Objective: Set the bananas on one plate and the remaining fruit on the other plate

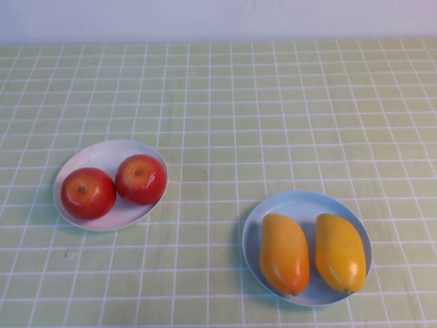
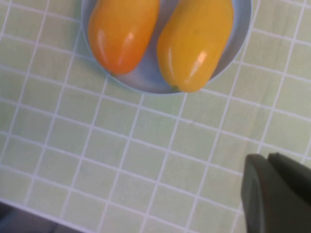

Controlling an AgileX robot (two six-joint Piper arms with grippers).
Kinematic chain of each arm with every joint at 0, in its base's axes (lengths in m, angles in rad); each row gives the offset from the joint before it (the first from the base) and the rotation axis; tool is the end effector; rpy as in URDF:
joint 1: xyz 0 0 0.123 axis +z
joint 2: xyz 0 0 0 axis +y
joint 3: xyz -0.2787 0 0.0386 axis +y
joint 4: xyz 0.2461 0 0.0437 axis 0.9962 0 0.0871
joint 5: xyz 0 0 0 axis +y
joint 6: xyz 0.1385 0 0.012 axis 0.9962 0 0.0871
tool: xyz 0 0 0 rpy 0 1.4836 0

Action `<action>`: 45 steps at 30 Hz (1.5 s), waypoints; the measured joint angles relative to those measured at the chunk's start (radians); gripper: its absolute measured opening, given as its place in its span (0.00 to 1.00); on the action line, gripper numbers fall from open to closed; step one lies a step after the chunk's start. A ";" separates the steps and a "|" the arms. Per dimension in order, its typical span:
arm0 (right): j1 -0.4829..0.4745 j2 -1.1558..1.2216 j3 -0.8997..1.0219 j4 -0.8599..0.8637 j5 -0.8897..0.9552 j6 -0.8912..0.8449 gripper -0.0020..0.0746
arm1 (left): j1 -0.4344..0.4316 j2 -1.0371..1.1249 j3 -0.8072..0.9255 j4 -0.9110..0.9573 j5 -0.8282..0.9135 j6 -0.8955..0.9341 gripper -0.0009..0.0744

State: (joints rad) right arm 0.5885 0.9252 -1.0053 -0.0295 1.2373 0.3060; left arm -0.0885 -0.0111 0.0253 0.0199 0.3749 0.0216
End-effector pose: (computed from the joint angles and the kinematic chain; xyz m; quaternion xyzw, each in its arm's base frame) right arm 0.1449 0.0920 0.3101 -0.1376 0.9589 0.0939 0.2297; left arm 0.1000 -0.0079 0.1573 0.0496 0.8038 -0.0114 0.5927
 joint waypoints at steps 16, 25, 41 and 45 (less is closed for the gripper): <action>-0.213 -0.298 0.580 -0.118 -0.748 0.031 0.01 | 0.000 0.000 0.000 0.000 0.000 0.000 0.02; -0.535 -0.633 0.996 -0.087 -1.206 0.031 0.01 | 0.000 0.000 0.000 0.000 0.000 0.000 0.02; -0.547 -0.933 1.032 -0.085 -1.037 0.031 0.00 | 0.000 0.000 0.000 0.000 0.000 0.000 0.02; -0.547 -0.933 1.032 -0.083 -1.031 -0.043 0.00 | 0.000 0.000 0.000 0.000 0.000 0.000 0.02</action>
State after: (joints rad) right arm 0.0413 -0.0075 0.0268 -0.1125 0.2060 0.2635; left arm -0.0885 -0.0111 0.0253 0.0199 0.3749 0.0216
